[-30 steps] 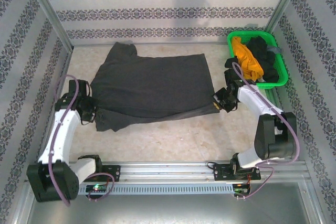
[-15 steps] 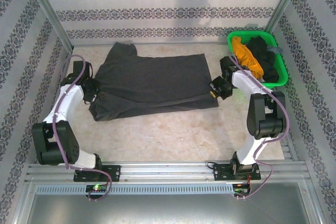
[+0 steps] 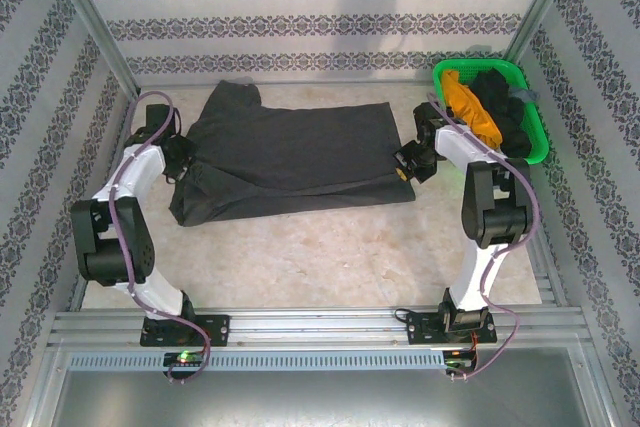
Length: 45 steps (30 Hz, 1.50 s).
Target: Fold and stack the t-shirts
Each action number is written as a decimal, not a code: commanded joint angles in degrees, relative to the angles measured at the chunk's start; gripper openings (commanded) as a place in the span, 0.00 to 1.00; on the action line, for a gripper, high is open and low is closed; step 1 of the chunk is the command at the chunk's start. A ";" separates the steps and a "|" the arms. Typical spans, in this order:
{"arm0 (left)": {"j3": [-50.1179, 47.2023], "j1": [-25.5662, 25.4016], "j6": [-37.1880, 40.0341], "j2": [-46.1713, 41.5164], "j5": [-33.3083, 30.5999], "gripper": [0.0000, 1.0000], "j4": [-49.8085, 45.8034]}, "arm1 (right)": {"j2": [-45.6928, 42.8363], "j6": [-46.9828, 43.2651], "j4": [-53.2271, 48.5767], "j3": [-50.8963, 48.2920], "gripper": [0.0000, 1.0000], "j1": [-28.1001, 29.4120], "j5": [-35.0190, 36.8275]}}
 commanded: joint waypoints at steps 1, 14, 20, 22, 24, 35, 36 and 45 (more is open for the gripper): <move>2.41 0.83 3.23 1.30 -0.13 0.00 3.08 | 1.70 0.05 -0.27 2.31 0.00 -0.28 -0.15; 6.60 2.17 3.92 4.76 -0.37 0.00 3.74 | 4.18 0.71 -0.62 6.56 0.00 -0.49 2.92; 7.21 2.80 4.57 6.05 -0.09 0.00 4.98 | 5.78 1.31 0.42 7.79 0.00 -0.49 2.99; 8.08 2.88 5.26 7.23 0.60 0.00 4.82 | 6.92 0.88 1.02 8.46 0.00 -0.49 1.84; 9.30 3.13 6.61 8.61 1.67 0.13 4.20 | 8.33 -0.63 1.32 9.69 0.05 -0.58 -0.01; -4.26 3.76 1.97 -8.06 -0.40 0.69 -11.48 | -7.84 -9.89 0.88 -3.23 0.53 -2.60 2.25; -7.86 3.83 0.82 -10.24 -0.10 0.68 -11.72 | -9.37 -9.93 1.75 -6.25 0.53 -2.60 1.59; -17.01 10.14 -5.51 -11.86 5.49 0.60 -5.69 | -12.10 -11.79 8.81 -18.42 0.53 -3.22 -3.78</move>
